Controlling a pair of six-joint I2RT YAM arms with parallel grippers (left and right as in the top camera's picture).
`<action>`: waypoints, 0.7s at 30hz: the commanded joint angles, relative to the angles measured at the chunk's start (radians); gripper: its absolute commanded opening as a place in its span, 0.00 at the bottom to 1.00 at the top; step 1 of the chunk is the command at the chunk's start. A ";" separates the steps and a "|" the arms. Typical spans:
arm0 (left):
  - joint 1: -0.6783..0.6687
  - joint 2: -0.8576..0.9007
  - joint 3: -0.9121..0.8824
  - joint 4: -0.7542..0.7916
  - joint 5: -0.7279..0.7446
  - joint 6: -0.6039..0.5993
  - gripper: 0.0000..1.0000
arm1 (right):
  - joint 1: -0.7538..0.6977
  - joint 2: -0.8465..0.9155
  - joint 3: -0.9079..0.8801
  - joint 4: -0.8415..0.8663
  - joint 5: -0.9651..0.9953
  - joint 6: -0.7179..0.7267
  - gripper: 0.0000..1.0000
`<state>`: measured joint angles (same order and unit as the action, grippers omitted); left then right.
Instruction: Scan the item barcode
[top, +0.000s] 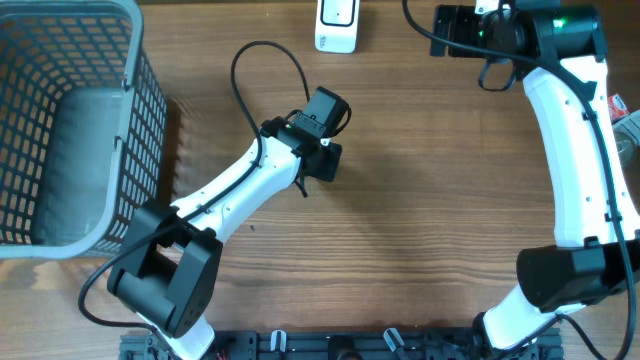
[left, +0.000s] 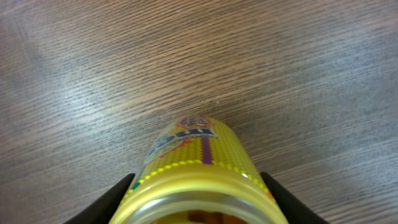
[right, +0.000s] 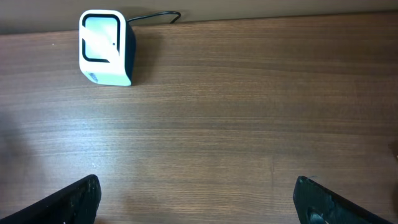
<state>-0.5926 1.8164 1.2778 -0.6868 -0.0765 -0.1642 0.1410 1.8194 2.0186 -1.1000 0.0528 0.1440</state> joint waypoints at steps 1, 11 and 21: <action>0.008 -0.035 -0.004 0.006 0.009 0.165 0.60 | 0.005 0.010 0.002 0.000 -0.003 -0.011 1.00; 0.002 -0.034 -0.004 0.037 0.005 0.396 0.89 | 0.005 0.010 0.002 0.002 -0.002 -0.011 1.00; 0.003 -0.035 -0.004 0.042 0.005 -0.322 1.00 | 0.005 0.010 0.002 0.003 -0.003 -0.011 1.00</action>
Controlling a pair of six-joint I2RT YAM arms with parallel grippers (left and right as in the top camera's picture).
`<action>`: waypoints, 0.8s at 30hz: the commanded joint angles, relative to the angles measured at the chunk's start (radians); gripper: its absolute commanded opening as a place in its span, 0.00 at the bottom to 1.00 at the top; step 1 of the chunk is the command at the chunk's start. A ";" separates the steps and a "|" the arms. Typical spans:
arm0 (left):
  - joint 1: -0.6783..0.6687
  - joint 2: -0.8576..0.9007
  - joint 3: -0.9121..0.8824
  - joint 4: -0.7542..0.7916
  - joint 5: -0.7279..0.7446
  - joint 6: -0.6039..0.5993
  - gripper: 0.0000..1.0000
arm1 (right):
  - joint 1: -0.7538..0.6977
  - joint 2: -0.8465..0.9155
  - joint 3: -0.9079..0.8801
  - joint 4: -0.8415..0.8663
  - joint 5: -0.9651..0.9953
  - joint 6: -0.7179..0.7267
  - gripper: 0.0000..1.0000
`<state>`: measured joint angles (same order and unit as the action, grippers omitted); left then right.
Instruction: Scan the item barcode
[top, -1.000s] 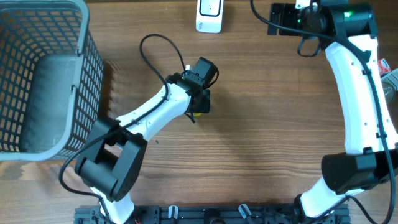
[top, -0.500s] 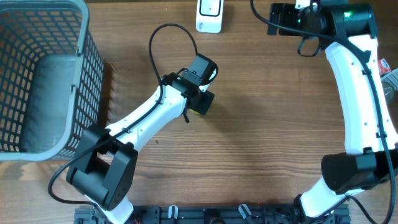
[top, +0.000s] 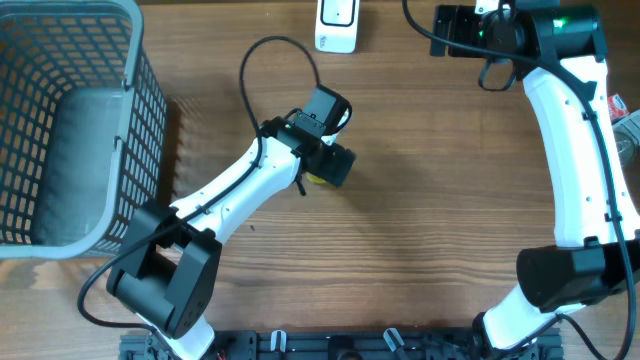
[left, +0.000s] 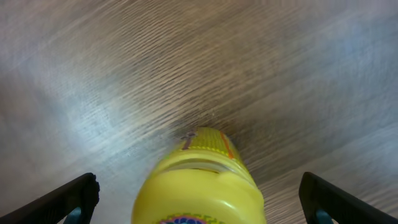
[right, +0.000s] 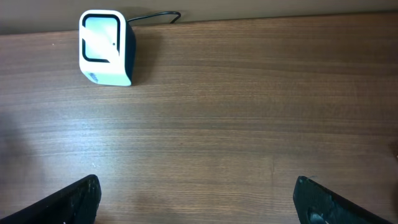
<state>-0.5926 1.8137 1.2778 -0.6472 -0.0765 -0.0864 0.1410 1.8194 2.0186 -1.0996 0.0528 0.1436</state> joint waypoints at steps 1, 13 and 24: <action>0.002 -0.032 -0.004 0.002 0.005 -0.470 1.00 | 0.005 0.010 0.002 0.002 -0.003 -0.011 1.00; -0.007 -0.032 -0.004 -0.093 0.010 -0.839 1.00 | 0.005 0.010 0.002 -0.001 -0.014 -0.012 1.00; -0.007 0.002 -0.004 -0.097 -0.025 -1.026 1.00 | 0.005 0.010 0.002 -0.005 -0.040 -0.013 1.00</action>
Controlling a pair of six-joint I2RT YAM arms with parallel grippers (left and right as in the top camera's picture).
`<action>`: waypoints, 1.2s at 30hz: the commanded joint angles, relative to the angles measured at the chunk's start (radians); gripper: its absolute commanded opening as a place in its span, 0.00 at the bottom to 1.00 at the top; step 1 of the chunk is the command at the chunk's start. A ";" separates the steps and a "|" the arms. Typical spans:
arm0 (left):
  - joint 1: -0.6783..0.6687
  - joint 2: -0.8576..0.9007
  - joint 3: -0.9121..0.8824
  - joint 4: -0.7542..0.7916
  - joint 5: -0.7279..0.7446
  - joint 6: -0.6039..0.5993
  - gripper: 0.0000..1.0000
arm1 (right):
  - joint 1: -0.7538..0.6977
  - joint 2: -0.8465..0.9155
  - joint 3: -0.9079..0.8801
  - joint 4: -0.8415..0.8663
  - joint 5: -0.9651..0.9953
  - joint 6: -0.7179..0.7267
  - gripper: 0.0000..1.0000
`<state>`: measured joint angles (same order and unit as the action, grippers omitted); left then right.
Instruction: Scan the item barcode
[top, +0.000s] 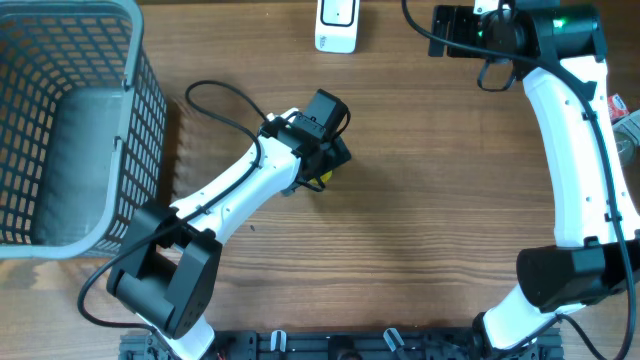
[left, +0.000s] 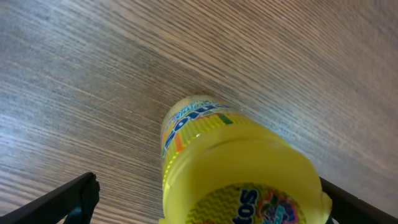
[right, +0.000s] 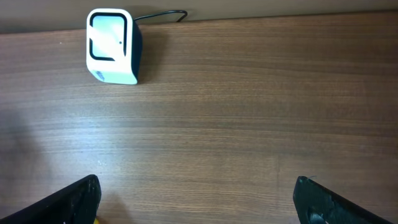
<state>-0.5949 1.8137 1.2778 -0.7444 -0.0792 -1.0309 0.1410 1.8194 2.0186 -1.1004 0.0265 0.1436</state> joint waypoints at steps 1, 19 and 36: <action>-0.005 0.015 -0.004 0.003 -0.022 -0.081 1.00 | 0.005 0.010 0.002 -0.005 -0.014 -0.013 1.00; -0.005 0.048 -0.004 0.056 -0.018 -0.080 0.64 | 0.005 0.010 0.002 -0.005 -0.014 -0.013 1.00; -0.005 0.047 -0.004 0.040 0.023 0.057 0.52 | 0.005 0.010 0.002 -0.005 -0.014 -0.013 1.00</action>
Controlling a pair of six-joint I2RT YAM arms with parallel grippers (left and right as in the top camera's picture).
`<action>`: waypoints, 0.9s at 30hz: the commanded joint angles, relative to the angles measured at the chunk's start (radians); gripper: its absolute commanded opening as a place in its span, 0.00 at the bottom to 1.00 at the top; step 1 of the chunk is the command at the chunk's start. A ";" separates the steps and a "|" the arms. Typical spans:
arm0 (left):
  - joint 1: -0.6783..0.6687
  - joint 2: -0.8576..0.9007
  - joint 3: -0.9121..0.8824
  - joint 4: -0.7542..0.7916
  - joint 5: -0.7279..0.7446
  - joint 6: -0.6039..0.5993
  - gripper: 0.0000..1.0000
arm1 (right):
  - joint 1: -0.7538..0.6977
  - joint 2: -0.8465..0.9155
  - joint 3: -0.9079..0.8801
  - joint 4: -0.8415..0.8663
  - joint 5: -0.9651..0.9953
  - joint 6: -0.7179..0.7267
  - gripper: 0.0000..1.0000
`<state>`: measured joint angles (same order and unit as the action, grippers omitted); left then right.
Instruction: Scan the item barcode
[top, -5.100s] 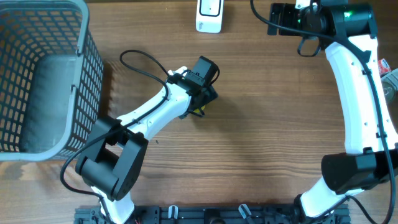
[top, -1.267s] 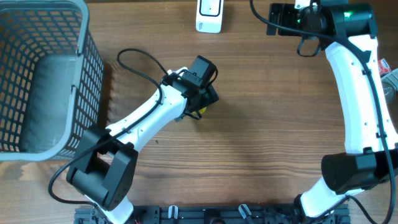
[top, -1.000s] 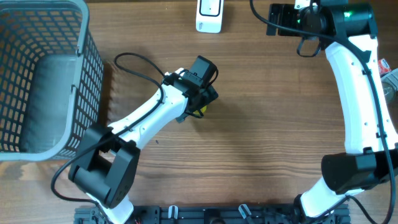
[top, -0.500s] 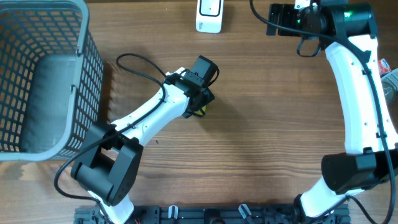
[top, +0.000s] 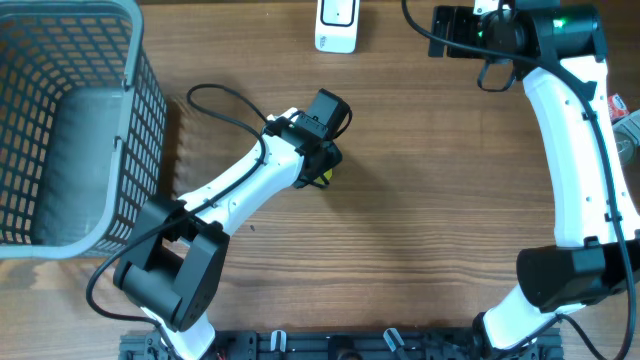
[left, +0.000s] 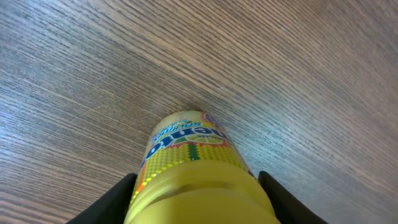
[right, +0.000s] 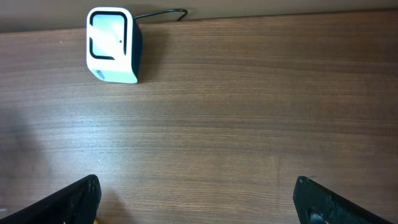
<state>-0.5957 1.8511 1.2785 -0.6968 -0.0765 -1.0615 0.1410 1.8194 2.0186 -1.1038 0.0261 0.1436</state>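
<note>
A yellow bottle with a colourful printed label stands on the wooden table, its far end against the wood. My left gripper is shut on it, one black finger pressed to each side. From overhead only a sliver of the bottle shows under the left gripper. The white barcode scanner stands at the table's far edge, and the right wrist view shows the scanner with its window facing the camera. My right gripper hangs open and holds nothing, at the far right. No barcode shows.
A grey mesh basket fills the left side of the table. A black cable loops from the left arm toward the basket. Some small items lie at the right edge.
My left gripper stood wide open around the bottle, whose cap showed; now its fingers are shut on the bottle's sides. The right arm has not moved.
My left gripper was first shut on the yellow bottle at mid-table. Then it stood open with the bottle on the wood between its fingers. Then the wrist was turned, still open, and now it grips the bottle again. The right gripper stayed open near the scanner.
</note>
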 joint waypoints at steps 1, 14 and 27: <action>-0.004 0.010 -0.005 -0.007 0.020 0.117 0.52 | 0.005 0.010 0.002 -0.001 -0.013 -0.013 1.00; -0.002 0.010 -0.005 -0.006 0.020 0.639 0.55 | 0.005 0.010 0.002 -0.001 -0.013 -0.013 1.00; -0.002 0.010 -0.005 0.005 -0.037 0.927 1.00 | 0.005 0.010 0.002 -0.001 -0.013 -0.013 1.00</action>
<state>-0.5957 1.8515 1.2781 -0.6949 -0.0856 -0.1757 0.1410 1.8194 2.0186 -1.1034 0.0261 0.1436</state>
